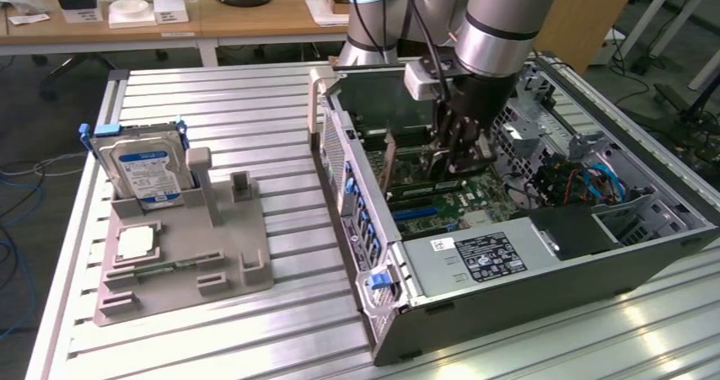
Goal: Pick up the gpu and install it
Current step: 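Insert the gpu into the slot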
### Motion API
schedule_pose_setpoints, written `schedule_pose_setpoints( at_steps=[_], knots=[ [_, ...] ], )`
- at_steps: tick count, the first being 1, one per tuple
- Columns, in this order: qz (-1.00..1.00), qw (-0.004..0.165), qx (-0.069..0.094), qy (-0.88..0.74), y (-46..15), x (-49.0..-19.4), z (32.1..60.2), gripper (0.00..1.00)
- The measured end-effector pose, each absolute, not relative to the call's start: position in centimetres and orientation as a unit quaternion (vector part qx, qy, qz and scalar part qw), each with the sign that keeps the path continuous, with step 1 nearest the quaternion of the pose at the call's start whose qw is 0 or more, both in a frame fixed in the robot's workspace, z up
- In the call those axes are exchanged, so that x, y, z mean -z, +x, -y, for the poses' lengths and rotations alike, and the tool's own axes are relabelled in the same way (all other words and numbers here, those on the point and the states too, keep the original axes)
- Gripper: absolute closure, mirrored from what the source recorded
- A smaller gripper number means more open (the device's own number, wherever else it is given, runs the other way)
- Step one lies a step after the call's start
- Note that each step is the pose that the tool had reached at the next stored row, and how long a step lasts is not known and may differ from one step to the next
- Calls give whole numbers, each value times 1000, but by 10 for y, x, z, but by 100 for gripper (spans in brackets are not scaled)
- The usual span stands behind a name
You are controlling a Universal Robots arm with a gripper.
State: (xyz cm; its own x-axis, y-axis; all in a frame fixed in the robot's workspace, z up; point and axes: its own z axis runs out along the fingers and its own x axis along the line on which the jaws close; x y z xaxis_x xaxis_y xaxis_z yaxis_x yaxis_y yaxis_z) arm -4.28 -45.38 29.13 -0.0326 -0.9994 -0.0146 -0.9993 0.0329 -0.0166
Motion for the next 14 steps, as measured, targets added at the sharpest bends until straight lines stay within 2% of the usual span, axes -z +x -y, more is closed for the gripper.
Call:
schedule_pose_setpoints(
  at_steps=[14],
  knots=[
    [-719,11,1,-695,-50,-272,457,72]
  ],
)
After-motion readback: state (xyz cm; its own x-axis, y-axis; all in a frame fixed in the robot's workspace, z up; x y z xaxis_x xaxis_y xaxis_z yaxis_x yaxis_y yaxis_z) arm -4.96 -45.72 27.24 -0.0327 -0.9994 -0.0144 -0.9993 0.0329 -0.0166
